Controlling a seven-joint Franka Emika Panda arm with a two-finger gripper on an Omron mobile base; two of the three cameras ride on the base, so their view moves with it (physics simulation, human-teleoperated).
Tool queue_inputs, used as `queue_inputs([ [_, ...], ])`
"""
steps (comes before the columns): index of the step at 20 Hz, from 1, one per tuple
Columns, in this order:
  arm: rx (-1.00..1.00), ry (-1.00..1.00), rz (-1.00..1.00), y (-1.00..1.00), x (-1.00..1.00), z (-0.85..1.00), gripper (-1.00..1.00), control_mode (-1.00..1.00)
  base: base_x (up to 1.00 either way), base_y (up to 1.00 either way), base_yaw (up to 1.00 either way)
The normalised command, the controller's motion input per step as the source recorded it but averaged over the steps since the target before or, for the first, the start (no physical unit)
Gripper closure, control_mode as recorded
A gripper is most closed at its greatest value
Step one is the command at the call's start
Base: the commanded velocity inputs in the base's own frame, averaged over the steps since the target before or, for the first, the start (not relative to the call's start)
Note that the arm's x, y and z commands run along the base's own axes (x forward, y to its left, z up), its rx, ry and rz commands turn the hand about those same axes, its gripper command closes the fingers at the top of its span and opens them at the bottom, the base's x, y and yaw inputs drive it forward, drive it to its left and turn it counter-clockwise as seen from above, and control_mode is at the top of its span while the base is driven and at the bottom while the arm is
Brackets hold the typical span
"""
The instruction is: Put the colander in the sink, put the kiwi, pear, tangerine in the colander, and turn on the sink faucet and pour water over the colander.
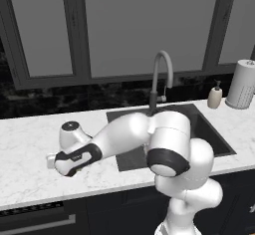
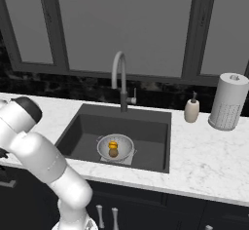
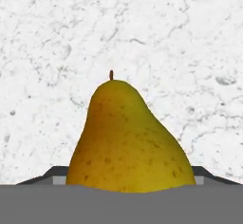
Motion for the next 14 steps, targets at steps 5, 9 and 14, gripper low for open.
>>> queue_inputs([
  [5,-0.09,0.00,0.00,-0.44,0.00,0.00,1.00,-1.00,0.00,0.00,0.00],
  [9,0.00,0.00,0.00,-0.69,-0.08,0.11,1.00,-1.00,0.00,0.00,0.00],
  [14,0.00,0.00,0.02,-0.87,-0.14,0.11,1.00,-1.00,0.00,0.00,0.00],
])
